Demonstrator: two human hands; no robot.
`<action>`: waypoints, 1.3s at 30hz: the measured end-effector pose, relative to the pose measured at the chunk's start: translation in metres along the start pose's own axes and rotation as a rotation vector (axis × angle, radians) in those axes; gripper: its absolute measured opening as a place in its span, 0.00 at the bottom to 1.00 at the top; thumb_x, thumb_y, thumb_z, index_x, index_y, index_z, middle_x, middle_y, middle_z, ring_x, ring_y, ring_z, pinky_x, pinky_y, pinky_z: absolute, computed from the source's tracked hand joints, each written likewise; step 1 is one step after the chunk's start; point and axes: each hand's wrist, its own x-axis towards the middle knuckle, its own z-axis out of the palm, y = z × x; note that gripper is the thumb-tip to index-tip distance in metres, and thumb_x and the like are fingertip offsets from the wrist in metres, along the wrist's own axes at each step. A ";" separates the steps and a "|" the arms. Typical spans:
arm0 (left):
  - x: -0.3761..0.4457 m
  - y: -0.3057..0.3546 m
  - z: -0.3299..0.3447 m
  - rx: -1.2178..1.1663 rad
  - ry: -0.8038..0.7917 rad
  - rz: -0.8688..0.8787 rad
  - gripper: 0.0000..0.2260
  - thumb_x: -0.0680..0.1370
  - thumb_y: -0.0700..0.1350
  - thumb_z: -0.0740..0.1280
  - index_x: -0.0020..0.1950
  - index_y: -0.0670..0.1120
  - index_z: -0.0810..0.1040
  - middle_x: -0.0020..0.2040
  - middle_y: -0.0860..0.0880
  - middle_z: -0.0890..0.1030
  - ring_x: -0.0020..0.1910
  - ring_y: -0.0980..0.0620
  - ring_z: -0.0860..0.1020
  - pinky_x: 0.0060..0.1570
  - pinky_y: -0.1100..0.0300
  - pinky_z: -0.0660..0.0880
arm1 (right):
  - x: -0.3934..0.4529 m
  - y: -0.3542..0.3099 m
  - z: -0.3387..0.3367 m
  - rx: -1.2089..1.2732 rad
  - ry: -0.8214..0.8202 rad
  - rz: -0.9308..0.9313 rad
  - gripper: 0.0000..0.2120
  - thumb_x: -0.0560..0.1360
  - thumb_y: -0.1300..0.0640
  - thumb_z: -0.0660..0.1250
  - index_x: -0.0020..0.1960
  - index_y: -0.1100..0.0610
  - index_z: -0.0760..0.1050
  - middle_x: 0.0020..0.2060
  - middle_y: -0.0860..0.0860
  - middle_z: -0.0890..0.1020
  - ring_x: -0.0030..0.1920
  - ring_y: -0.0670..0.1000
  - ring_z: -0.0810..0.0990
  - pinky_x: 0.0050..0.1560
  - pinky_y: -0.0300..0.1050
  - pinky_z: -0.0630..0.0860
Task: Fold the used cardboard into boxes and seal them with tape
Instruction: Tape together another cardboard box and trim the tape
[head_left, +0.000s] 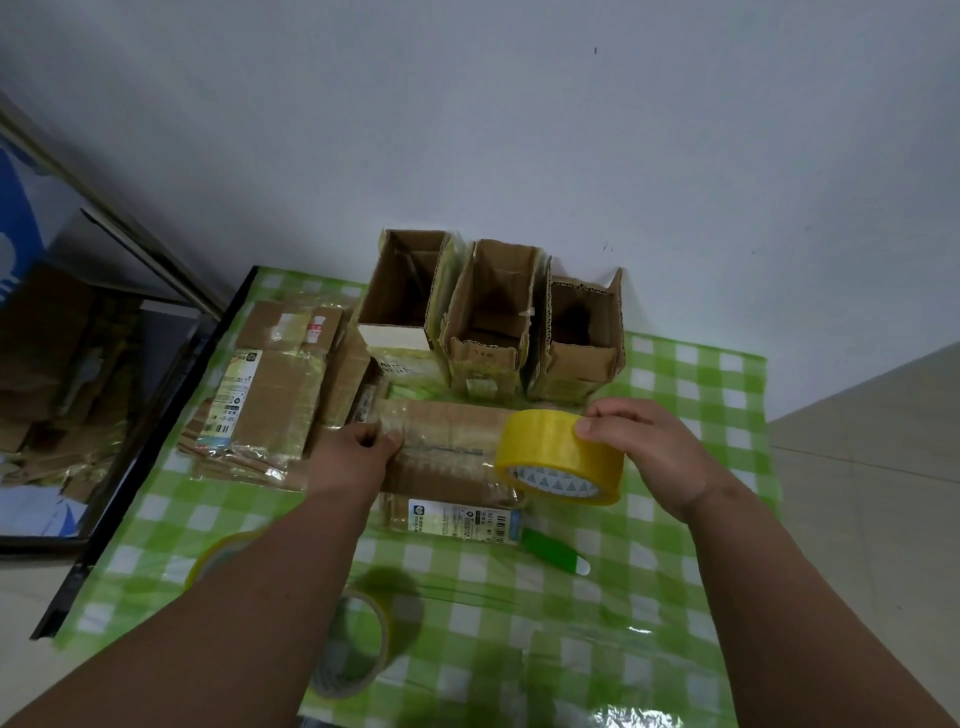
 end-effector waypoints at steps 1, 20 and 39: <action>0.000 0.000 0.000 -0.011 0.001 -0.001 0.21 0.78 0.49 0.70 0.69 0.42 0.75 0.67 0.43 0.77 0.64 0.42 0.75 0.60 0.51 0.73 | 0.002 0.004 -0.004 -0.015 -0.018 0.001 0.21 0.69 0.50 0.73 0.44 0.70 0.76 0.38 0.63 0.71 0.41 0.55 0.72 0.46 0.53 0.68; 0.002 0.000 0.004 -0.007 -0.019 0.008 0.22 0.79 0.51 0.69 0.71 0.45 0.74 0.69 0.44 0.76 0.65 0.43 0.75 0.63 0.49 0.73 | 0.036 0.024 0.010 -0.893 -0.062 0.028 0.15 0.79 0.38 0.57 0.42 0.48 0.66 0.43 0.47 0.75 0.54 0.53 0.76 0.65 0.54 0.60; 0.016 -0.001 -0.026 0.329 -0.054 0.152 0.22 0.82 0.55 0.58 0.75 0.48 0.68 0.69 0.40 0.75 0.64 0.39 0.74 0.63 0.47 0.71 | 0.003 0.019 0.034 0.012 -0.001 0.190 0.10 0.59 0.48 0.68 0.33 0.54 0.77 0.39 0.54 0.77 0.41 0.55 0.75 0.43 0.47 0.68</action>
